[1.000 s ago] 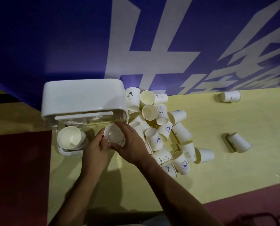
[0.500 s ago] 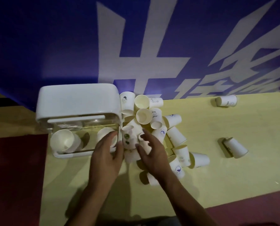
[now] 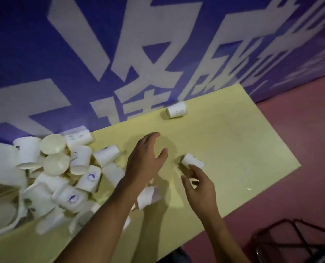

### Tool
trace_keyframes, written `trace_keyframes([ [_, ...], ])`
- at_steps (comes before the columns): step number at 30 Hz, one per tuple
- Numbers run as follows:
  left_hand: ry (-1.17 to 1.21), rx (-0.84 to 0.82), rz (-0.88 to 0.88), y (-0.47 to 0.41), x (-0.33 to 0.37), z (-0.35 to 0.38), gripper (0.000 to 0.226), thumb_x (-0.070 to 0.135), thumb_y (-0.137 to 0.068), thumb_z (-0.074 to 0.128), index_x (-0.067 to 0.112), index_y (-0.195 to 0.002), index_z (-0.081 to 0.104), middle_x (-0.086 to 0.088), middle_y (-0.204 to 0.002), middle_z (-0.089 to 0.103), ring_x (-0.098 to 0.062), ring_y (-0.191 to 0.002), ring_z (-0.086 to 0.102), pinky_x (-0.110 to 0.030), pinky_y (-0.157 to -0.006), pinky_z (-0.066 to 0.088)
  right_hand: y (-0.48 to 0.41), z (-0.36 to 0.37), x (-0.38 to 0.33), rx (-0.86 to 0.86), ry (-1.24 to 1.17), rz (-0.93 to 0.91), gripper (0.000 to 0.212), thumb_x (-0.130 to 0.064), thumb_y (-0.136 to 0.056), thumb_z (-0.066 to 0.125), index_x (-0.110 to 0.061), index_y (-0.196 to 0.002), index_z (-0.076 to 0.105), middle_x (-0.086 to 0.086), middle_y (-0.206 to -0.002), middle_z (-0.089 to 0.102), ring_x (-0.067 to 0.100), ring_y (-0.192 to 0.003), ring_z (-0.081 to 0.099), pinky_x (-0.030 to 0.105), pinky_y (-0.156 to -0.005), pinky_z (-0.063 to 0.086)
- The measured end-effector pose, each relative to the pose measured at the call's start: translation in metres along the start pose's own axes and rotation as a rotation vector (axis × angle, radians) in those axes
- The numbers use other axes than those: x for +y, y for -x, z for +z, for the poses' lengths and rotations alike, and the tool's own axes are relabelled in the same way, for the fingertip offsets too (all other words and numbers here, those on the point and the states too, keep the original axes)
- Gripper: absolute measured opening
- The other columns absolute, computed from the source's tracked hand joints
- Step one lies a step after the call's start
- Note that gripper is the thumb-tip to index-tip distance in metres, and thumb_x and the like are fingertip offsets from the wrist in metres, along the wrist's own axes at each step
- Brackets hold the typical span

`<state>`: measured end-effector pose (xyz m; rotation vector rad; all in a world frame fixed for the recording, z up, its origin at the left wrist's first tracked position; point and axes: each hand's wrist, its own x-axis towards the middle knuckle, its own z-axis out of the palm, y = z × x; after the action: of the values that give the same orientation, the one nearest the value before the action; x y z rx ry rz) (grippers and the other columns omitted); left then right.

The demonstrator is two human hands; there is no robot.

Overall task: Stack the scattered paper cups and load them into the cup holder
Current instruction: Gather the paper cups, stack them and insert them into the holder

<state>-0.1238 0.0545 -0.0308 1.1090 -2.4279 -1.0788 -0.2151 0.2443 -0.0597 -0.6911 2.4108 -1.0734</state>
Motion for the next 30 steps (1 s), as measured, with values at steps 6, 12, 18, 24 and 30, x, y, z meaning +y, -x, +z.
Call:
trace_keyframes([
  [6,-0.171,-0.091,-0.07,-0.071,0.064,0.099,0.061,0.044,-0.096,0.061,0.022,-0.15,0.043,0.002,-0.154,0.044,-0.017,-0.141,0.04,-0.035,-0.103,0.046,-0.047,-0.042,0.082,-0.105,0.179,0.013,0.085,-0.043,-0.077,0.085,-0.016,-0.148,0.046,-0.002,-0.145,0.051,0.016,-0.131,0.046,0.033,-0.108,0.042],
  [12,-0.262,-0.084,-0.147,-0.106,0.079,0.13,0.062,0.042,-0.095,0.061,0.019,-0.15,0.044,0.001,-0.155,0.043,-0.018,-0.142,0.037,-0.037,-0.108,0.041,-0.086,-0.032,0.115,-0.19,0.284,0.014,0.103,-0.057,-0.063,0.086,-0.01,-0.146,0.047,0.007,-0.142,0.053,0.028,-0.127,0.051,0.041,-0.101,0.048],
  [18,-0.3,-0.071,-0.187,-0.137,0.085,0.139,0.066,0.04,-0.092,0.066,0.019,-0.15,0.043,0.0,-0.155,0.041,-0.02,-0.142,0.038,-0.038,-0.109,0.042,-0.106,-0.034,0.122,-0.209,0.104,-0.049,0.074,-0.051,-0.073,0.065,-0.01,-0.133,0.052,0.003,-0.122,0.06,0.026,-0.108,0.061,0.039,-0.084,0.055],
  [24,-0.542,-0.07,-0.172,-0.199,0.087,0.159,0.087,0.05,-0.088,0.072,0.021,-0.156,0.027,-0.003,-0.161,0.032,-0.024,-0.145,0.035,-0.039,-0.113,0.041,-0.154,-0.086,0.098,-0.106,-0.134,-0.086,0.082,-0.055,-0.078,0.074,-0.015,-0.142,0.044,-0.004,-0.129,0.056,0.016,-0.113,0.057,0.034,-0.089,0.053],
  [30,-0.781,-0.122,-0.119,-0.245,0.075,0.178,0.091,0.059,-0.085,0.073,0.021,-0.154,0.027,-0.006,-0.156,0.037,-0.027,-0.137,0.043,-0.039,-0.109,0.044,-0.209,-0.123,0.079,-0.063,-0.11,-0.145,0.081,-0.058,-0.072,0.084,-0.017,-0.135,0.053,-0.01,-0.124,0.056,0.014,-0.114,0.055,0.035,-0.091,0.051],
])
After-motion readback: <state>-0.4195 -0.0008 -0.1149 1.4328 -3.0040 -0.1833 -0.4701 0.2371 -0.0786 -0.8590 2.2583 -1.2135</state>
